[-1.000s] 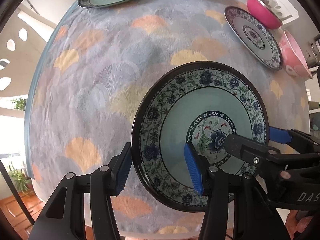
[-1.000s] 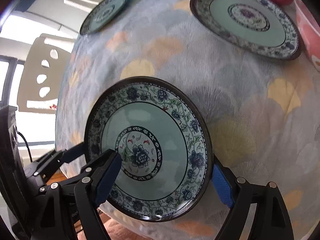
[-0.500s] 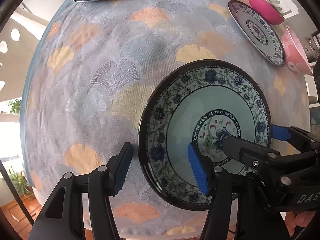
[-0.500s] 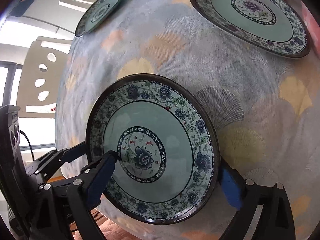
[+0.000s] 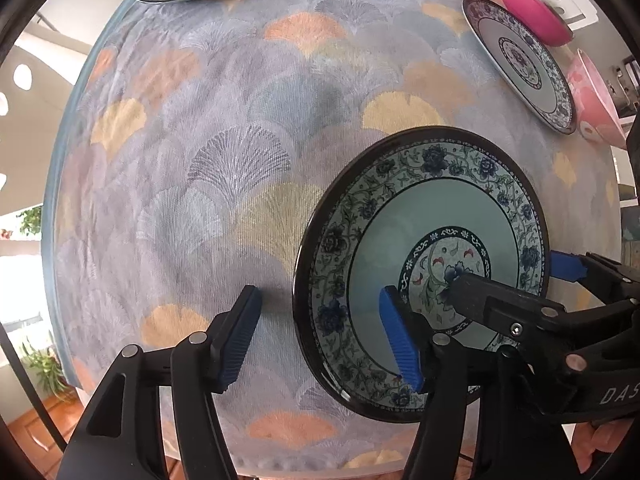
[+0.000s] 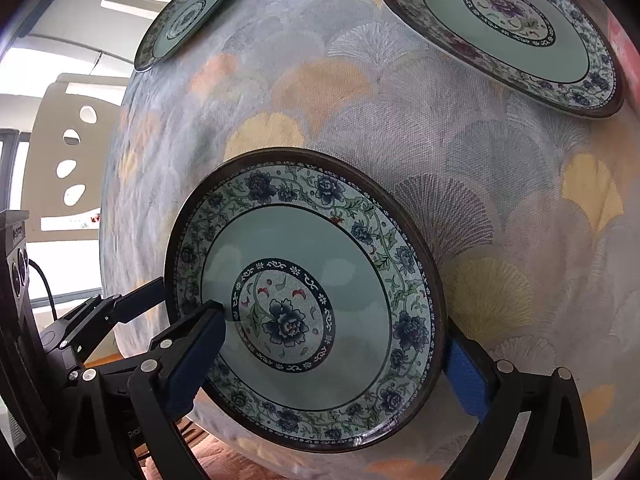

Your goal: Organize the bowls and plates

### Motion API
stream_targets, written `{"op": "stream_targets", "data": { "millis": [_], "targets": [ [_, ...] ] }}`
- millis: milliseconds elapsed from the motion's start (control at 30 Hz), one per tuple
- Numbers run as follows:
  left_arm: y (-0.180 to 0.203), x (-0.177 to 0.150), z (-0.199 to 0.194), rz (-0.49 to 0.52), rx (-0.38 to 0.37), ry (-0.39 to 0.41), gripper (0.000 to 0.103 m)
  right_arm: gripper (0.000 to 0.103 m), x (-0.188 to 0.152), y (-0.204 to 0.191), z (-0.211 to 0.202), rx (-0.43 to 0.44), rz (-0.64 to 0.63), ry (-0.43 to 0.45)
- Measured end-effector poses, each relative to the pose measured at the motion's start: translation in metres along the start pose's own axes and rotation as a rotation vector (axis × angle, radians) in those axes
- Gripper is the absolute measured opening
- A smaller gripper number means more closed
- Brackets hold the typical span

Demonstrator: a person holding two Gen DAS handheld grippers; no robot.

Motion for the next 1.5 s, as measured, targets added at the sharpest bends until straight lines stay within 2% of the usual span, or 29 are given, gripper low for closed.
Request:
{"op": "stream_targets", "data": {
  "millis": [267, 800, 967, 1100, 1233, 1333, 1500],
  "targets": [
    [-0.006, 0.017, 0.002, -0.003, 0.000, 0.002, 0.066, 0.103, 0.001, 0.002, -0.002, 0.026, 0.012, 0.004],
    [0.000, 0.011, 0.008, -0.006, -0.018, 0.017, 0.069, 0.103, 0.002, 0.004, -0.004, 0.034, 0.002, -0.005],
    [0.001, 0.013, 0.007, 0.017, 0.020, -0.019, 0.069, 0.101, 0.001, 0.003, -0.004, 0.015, 0.001, -0.005],
    [-0.005, 0.018, -0.004, 0.010, -0.032, -0.004, 0.069, 0.099, -0.001, 0.004, -0.008, -0.021, 0.056, -0.047],
    [-0.027, 0.033, -0.027, -0.039, -0.036, 0.034, 0.069, 0.098, 0.005, 0.007, -0.024, -0.043, 0.092, -0.039],
    [-0.049, 0.052, -0.047, -0.059, 0.003, 0.059, 0.069, 0.098, 0.017, -0.001, -0.042, -0.017, 0.090, -0.016],
    [-0.087, 0.103, -0.072, -0.082, 0.061, 0.087, 0.069, 0.098, 0.054, -0.043, -0.072, 0.051, 0.028, 0.024]
  ]
}}
Point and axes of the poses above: each gripper's, at about its wrist camera, not at the fingertips, and z roughly the way its jaws point, y to its right, x to its top, the point moved 3 cm from there along z, roughly the way its jaws point, and after that the axes turned 5 degrees about -y, right-handed, at the moved point
